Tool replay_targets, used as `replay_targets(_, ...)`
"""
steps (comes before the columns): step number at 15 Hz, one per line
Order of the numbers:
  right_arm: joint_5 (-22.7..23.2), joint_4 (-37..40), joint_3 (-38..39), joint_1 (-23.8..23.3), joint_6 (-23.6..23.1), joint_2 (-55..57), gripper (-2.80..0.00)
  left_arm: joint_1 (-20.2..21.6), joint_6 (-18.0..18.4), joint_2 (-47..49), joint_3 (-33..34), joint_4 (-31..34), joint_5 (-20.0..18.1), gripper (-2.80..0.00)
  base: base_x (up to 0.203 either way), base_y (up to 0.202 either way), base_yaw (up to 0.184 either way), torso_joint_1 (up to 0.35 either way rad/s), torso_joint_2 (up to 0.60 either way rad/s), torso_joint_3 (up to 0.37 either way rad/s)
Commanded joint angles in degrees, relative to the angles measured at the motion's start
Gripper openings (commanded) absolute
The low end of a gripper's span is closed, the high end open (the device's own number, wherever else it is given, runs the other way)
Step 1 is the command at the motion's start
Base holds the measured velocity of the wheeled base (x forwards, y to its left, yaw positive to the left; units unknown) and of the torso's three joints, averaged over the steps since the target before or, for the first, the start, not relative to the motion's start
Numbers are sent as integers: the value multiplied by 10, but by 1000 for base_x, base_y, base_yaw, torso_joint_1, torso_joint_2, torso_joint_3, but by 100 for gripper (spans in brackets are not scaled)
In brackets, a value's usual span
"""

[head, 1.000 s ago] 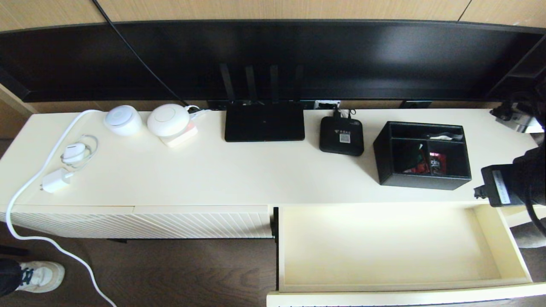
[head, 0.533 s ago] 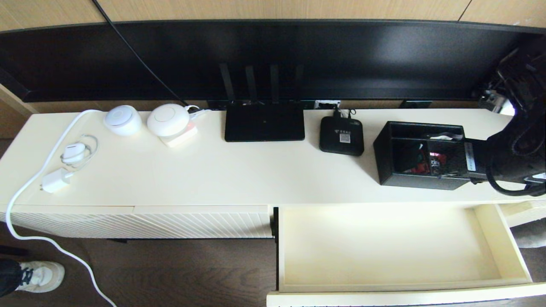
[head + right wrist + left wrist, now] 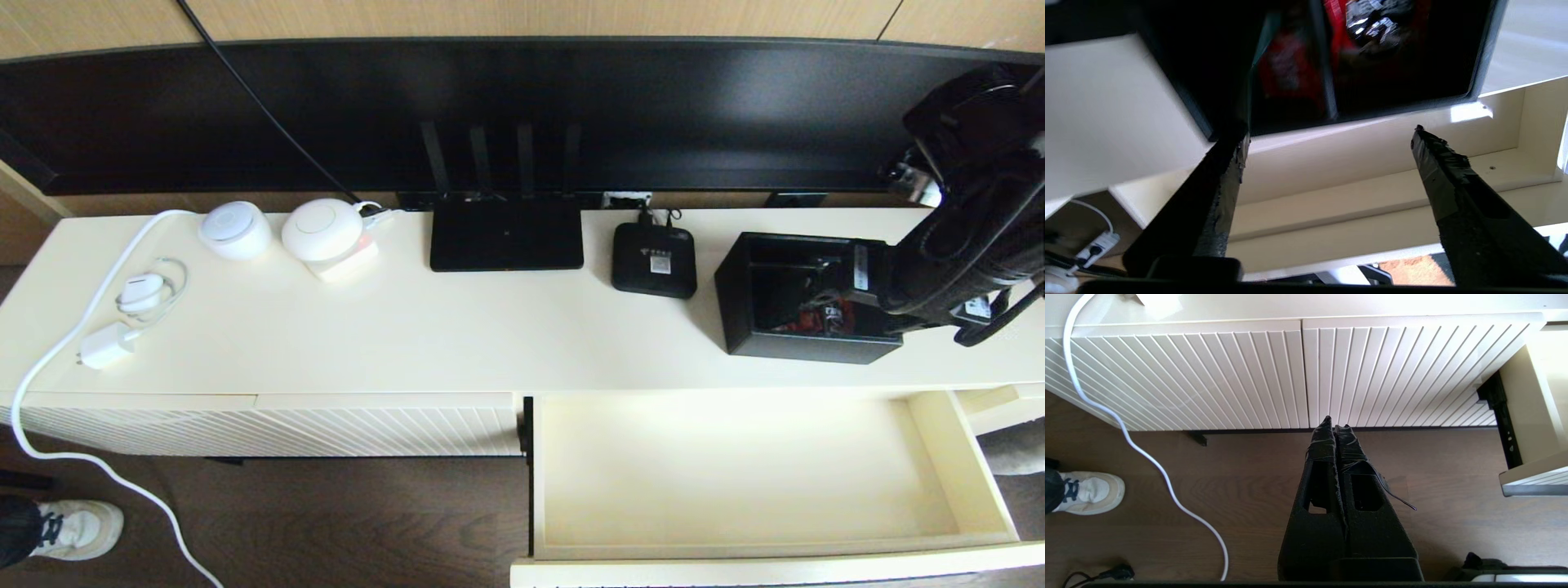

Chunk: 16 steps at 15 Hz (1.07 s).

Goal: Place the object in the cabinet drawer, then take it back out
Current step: Put the storage box in the drawer

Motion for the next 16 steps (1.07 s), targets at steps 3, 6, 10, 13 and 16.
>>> replay_targets(3,15,26,-22,-19,-3,25,0,0,0,1,0,0,0,-280,0,0,0,0,0,0)
replay_targets(6,26,36,-29,-26,-4,17,0,0,0,1,0,0,0,-280,0,0,0,0,0,0)
replay_targets(10,76,95,-81,-22,-11,-22,0,0,0,1,0,0,0,-280,0,0,0,0,0,0)
replay_targets(13,69,103,-77,-21,-13,-35,0,0,0,1,-1,0,0,-280,0,0,0,0,0,0)
replay_targets(16,68,103,-54,-31,-16,-25,0,0,0,1,0,0,0,-280,0,0,0,0,0,0)
